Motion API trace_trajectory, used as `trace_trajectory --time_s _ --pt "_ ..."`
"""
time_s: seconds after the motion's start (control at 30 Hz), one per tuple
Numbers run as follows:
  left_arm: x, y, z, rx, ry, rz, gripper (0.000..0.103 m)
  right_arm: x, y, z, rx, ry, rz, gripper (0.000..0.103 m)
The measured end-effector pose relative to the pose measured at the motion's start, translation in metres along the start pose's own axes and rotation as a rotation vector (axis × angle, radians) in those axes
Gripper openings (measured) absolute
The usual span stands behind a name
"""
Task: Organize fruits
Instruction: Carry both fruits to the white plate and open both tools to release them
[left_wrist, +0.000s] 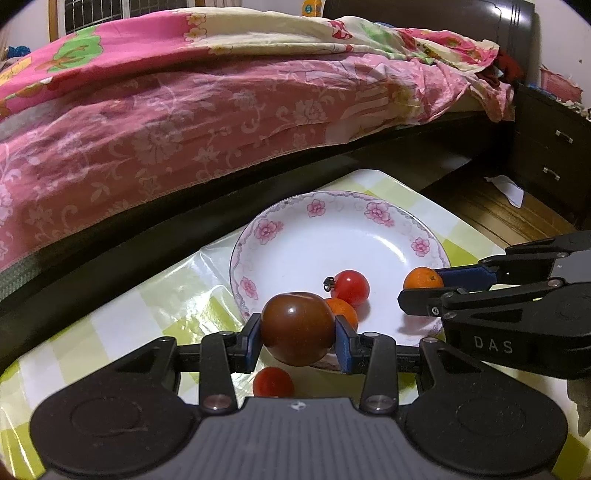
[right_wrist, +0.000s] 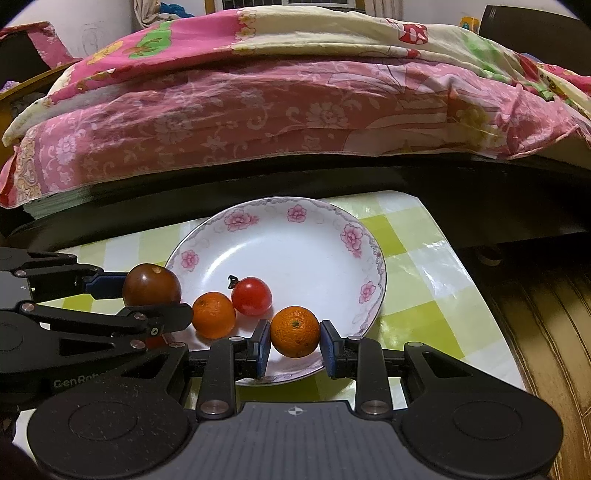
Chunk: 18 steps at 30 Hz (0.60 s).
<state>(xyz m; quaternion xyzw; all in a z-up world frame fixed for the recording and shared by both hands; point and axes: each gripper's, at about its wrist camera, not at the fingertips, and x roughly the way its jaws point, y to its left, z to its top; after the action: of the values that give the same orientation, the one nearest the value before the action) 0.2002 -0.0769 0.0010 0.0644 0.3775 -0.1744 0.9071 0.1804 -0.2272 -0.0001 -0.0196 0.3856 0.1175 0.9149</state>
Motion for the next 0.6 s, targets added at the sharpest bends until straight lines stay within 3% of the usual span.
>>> trace_trajectory --time_s 0.6 --pt "0.009 0.005 0.003 -0.024 -0.001 -0.025 0.048 0.014 0.003 -0.003 0.001 0.018 0.003 0.025"
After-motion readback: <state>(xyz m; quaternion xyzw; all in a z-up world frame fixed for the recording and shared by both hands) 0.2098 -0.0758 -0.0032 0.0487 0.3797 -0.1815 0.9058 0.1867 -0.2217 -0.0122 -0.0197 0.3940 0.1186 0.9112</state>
